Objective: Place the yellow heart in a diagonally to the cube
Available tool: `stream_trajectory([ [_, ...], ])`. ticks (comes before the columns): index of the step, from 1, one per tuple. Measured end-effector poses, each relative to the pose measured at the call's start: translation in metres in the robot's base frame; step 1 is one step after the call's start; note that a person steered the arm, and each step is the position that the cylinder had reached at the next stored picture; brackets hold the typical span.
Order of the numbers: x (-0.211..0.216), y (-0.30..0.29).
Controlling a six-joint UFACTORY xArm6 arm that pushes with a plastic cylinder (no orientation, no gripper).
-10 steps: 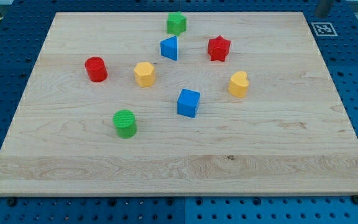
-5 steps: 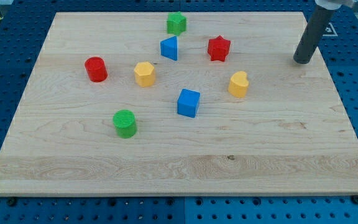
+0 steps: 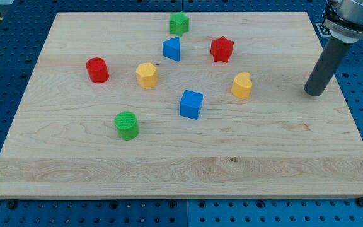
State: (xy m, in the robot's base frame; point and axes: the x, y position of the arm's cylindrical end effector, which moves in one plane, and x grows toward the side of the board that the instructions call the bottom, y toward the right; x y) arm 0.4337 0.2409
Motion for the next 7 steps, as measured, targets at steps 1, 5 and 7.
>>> stream_trajectory([
  [1,0.003,-0.022],
  [5,0.003,-0.125],
  [7,0.003,-0.196],
])
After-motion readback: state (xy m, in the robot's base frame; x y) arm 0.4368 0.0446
